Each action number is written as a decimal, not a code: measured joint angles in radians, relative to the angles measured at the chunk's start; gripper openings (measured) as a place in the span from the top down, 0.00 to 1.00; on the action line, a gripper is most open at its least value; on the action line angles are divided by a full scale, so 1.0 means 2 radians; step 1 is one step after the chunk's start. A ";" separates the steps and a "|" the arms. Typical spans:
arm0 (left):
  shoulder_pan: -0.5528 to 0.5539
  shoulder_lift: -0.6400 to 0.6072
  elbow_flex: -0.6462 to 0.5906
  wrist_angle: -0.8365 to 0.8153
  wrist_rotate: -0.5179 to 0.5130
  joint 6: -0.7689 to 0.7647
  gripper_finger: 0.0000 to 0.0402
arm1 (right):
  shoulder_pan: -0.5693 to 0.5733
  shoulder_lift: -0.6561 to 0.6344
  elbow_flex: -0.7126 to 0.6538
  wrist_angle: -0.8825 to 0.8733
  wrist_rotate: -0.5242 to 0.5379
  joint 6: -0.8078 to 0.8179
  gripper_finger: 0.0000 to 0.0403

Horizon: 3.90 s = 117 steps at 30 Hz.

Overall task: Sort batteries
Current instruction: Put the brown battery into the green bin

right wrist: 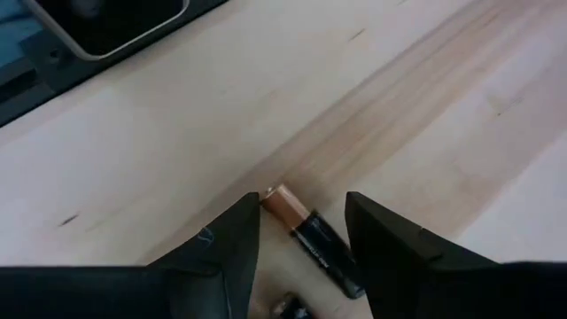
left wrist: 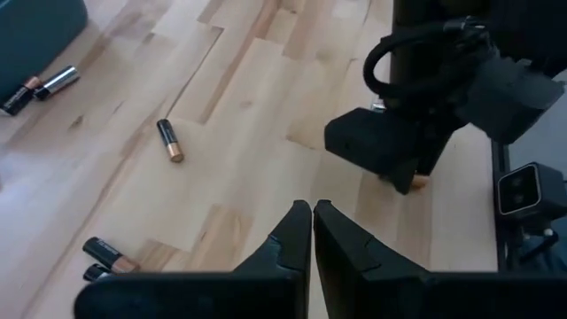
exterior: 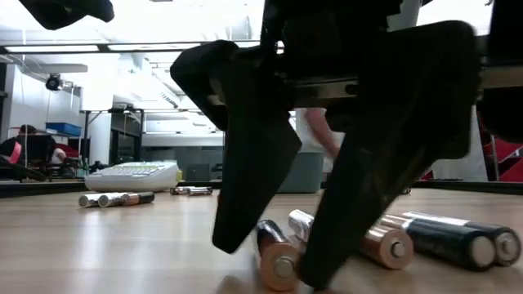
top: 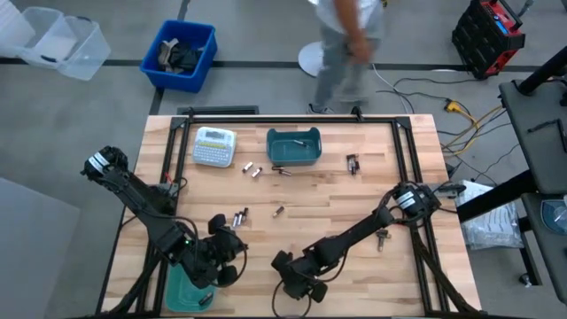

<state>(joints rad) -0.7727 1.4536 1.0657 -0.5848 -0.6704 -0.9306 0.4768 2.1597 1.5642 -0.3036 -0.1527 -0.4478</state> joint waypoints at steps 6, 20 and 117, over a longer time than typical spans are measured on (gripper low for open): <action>0.000 0.000 0.000 0.007 -0.005 0.000 1.00 | -0.005 0.000 0.000 0.016 0.002 -0.008 0.67; 0.000 0.001 0.000 0.014 -0.014 0.000 1.00 | -0.047 0.001 -0.006 0.025 -0.034 -0.035 0.88; -0.019 0.106 0.003 -0.003 -0.145 -0.025 0.93 | -0.112 -0.109 -0.085 0.182 0.087 0.046 0.79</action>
<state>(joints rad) -0.8111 1.6647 1.0718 -0.5917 -0.9599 -0.9814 0.2527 1.9411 1.3935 0.0594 0.0221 -0.3562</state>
